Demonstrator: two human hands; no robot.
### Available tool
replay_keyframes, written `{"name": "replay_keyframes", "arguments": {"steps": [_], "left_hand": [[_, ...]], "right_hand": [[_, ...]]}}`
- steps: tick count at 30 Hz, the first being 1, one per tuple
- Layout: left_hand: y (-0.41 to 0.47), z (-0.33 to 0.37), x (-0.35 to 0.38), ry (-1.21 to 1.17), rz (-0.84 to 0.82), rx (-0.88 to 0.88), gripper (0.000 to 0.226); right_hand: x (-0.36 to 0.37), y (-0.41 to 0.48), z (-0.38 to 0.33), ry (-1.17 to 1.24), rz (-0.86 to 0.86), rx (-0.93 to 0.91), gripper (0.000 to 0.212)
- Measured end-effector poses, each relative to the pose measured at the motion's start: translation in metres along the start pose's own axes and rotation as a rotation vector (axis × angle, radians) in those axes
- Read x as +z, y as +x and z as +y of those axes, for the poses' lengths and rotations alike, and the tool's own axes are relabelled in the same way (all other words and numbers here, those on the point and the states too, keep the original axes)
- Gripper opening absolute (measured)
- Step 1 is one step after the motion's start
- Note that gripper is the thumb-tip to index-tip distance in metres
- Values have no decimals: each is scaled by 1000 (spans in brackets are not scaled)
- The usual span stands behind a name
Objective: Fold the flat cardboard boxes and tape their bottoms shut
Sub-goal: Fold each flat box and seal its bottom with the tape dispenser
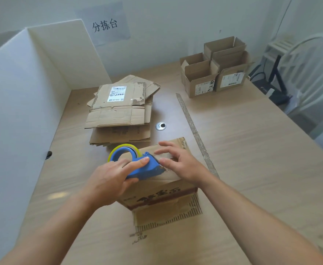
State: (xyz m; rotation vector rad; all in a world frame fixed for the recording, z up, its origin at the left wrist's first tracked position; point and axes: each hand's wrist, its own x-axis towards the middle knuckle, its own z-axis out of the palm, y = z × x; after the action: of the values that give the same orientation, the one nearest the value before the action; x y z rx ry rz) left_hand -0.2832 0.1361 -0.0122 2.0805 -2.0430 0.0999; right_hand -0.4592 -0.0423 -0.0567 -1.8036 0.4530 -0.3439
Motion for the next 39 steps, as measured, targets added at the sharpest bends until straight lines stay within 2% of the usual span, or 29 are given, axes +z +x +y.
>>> {"name": "replay_keyframes", "arguments": {"steps": [3,5,10,14,15,16,19,22,27,39], "left_hand": [[3,1,3,16,-43,12,82],[6,2,3,33,-113,-16,91],[25,20,-1,15,-341,-173,74],[32,23,-1,41,-412,-190,69],[33,24,-2,50,-425,-185,69],[35,24,-3,60,-432,-183,70],[41,27,-6,48,-444,-199,69],[39,28,-7,27,-467,-210,72],[39,29,-6,29,-477,-238,73],[38,29,-5,33,-463,-217,74]], "right_hand": [[4,5,4,-4,155,9,9],[8,6,6,48,258,32,10],[2,-3,14,171,394,94,16],[-46,-14,24,599,687,186,14],[-63,-18,25,650,741,210,13],[-78,-21,26,603,752,248,14],[-92,-21,32,375,596,399,18],[-89,-14,39,335,478,473,13],[-93,-3,44,264,500,434,11],[-73,12,71,121,433,625,5]]}}
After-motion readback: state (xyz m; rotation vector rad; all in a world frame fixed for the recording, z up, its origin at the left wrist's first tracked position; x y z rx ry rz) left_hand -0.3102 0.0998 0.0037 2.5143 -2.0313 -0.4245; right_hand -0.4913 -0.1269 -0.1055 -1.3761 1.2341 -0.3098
